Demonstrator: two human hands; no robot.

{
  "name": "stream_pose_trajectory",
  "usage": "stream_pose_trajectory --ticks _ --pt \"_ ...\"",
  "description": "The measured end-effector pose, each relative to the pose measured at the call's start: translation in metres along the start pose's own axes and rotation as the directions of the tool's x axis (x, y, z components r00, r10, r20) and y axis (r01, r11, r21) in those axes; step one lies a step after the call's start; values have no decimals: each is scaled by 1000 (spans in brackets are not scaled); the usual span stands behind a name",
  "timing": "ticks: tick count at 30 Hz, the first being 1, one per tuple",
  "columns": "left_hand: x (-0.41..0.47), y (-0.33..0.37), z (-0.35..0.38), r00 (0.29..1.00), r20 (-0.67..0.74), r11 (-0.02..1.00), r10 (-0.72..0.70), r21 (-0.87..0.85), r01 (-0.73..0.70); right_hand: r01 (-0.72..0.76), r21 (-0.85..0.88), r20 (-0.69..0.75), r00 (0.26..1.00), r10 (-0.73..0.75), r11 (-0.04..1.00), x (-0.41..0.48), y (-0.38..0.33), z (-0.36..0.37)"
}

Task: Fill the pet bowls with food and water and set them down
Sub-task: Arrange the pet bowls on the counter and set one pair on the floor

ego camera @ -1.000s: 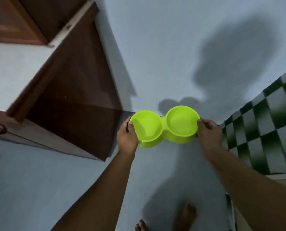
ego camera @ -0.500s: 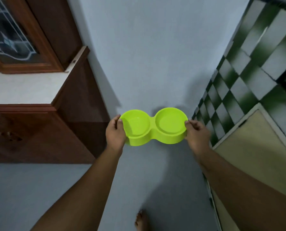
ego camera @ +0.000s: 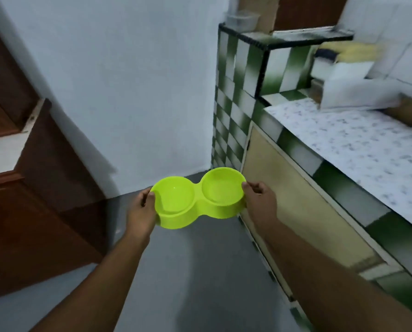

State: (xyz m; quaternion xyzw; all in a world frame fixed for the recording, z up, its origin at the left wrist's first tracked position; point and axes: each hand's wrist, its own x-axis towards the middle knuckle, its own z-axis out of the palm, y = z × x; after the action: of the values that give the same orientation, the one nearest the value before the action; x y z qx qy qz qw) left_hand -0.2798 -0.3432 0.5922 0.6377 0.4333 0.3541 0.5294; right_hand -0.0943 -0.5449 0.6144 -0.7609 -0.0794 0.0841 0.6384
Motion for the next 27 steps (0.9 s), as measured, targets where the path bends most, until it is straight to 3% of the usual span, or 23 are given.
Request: stream_pose_trajectory --ticks 12,19,23,27 --pt "-145 26 34 939 344 996 24 -90 7 9 -51 -317 948 -25 999 -149 16 -170" --pt "-259 39 102 847 526 996 75 7 -92 -31 -43 -553 833 2 999 -225 42 -296" --pt "-331 50 141 764 628 980 149 10 -199 -48 -59 -683 730 -5 997 -265 52 -374" --pt "-415 65 179 685 713 978 150 -5 -209 -88 -63 -757 654 10 994 -307 66 -458"
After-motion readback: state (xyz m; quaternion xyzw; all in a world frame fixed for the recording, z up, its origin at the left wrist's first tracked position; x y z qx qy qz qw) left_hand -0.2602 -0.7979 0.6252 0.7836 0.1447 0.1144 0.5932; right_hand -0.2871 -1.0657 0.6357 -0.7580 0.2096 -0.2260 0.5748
